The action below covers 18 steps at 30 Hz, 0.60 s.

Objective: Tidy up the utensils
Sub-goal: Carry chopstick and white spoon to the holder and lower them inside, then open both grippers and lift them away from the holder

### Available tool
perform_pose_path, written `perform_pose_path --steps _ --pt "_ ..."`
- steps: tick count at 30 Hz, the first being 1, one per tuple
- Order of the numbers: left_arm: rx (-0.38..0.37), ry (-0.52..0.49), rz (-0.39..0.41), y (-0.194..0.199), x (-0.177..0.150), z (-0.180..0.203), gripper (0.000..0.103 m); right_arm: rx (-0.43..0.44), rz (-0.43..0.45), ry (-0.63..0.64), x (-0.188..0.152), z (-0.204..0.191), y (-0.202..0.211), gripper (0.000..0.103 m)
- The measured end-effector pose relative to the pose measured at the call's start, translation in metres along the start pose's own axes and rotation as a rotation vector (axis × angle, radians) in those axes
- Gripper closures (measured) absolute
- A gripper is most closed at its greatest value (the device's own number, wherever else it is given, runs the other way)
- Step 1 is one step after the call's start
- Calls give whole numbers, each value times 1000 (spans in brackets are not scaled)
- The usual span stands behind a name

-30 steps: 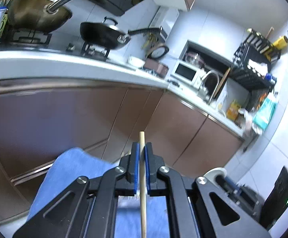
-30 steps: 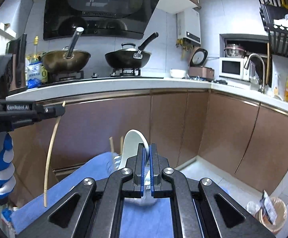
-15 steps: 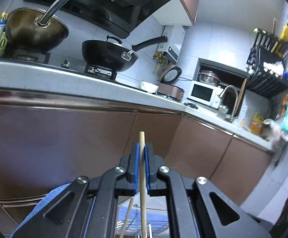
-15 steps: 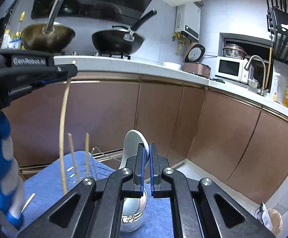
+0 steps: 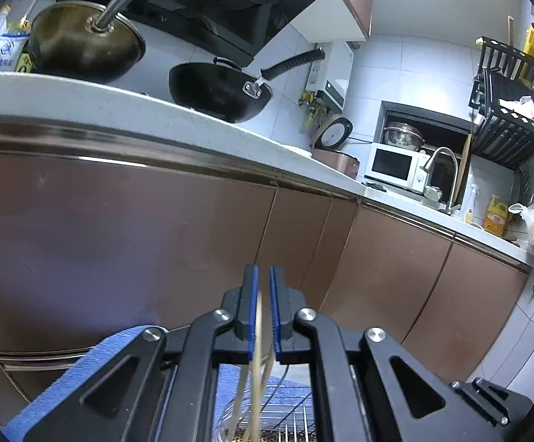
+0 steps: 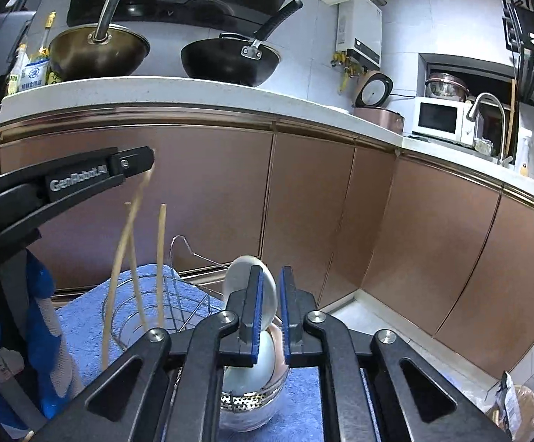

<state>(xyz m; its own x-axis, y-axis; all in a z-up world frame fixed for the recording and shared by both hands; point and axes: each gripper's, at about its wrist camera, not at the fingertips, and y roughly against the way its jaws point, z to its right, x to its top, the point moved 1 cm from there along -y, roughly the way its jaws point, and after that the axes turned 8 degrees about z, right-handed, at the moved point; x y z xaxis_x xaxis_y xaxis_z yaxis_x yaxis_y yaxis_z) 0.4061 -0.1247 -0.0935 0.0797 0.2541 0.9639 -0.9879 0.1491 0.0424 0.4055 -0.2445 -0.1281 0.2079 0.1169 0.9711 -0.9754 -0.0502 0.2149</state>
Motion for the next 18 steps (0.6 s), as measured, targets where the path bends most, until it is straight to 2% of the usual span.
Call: perform_pose_path --steps 6,9,10,11,13,16,18 --pt "3 -28 25 36 23 -1 95 -9 17 -9 12 2 19 82" --pt "9 -53 25 56 33 1 89 -12 29 -19 18 2 35 80" --pt "11 -60 22 65 36 2 84 -13 33 -20 21 2 41 79" --pt "14 -65 18 71 39 2 76 -14 38 -20 23 2 47 75" --pt "24 -78 6 89 43 2 69 -17 51 -23 27 1 64 70" --pt "38 -102 -14 111 48 3 66 -21 66 -39 33 2 86 61" --pt "51 -128 -30 128 50 6 64 -27 75 -48 34 3 104 50"
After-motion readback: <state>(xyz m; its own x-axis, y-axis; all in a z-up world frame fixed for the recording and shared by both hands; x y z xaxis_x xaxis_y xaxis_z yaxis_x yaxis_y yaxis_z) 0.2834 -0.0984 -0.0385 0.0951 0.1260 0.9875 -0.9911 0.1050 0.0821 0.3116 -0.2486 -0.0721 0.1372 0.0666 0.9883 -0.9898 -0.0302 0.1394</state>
